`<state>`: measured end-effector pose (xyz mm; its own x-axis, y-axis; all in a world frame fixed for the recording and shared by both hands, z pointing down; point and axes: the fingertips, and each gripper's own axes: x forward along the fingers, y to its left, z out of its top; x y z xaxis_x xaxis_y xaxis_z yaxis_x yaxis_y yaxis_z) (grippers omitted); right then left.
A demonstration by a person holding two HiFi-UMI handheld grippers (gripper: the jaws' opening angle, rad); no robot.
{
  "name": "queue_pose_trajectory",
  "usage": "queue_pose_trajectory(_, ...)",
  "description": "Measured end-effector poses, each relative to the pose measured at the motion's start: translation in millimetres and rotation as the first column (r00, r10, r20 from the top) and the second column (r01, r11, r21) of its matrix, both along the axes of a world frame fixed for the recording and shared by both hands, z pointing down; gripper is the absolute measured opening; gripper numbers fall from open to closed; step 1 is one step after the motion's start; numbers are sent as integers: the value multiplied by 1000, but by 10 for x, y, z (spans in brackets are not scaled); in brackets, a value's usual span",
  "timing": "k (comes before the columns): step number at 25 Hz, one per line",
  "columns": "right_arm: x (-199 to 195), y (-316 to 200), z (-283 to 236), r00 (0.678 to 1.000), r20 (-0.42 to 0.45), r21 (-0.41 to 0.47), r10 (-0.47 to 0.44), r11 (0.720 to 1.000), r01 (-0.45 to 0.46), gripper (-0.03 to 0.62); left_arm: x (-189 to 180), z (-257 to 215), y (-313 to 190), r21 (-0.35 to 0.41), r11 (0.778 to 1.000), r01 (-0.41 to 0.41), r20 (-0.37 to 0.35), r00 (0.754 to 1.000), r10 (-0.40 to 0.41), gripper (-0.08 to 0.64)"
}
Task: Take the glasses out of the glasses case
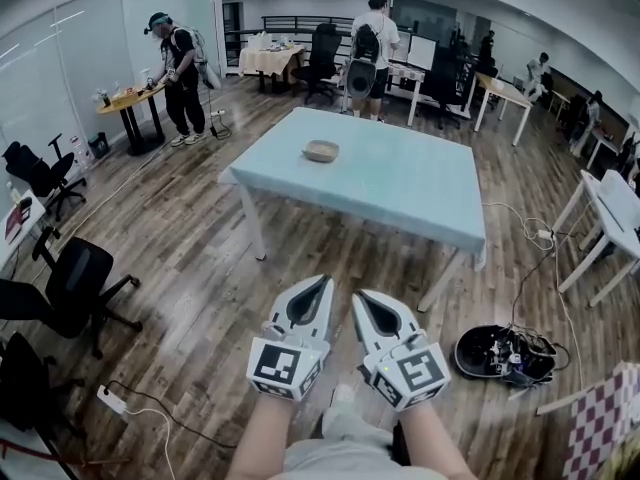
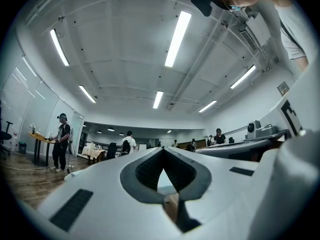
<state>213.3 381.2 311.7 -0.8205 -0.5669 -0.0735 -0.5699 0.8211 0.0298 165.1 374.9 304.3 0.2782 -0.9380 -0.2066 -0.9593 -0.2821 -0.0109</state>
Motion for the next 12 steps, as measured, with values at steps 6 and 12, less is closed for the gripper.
queue_pose_trajectory(6, -67, -422, 96, 1000, 8, -32, 1, 999, -1, 9, -30, 104, -386, -30, 1000, -7, 5, 1000, 8, 9)
queue_pose_trajectory(12, -149, -863, 123, 1000, 12, -54, 4, 999, -3, 9, -122, 118, -797, -47, 999, -8, 2, 1000, 8, 9)
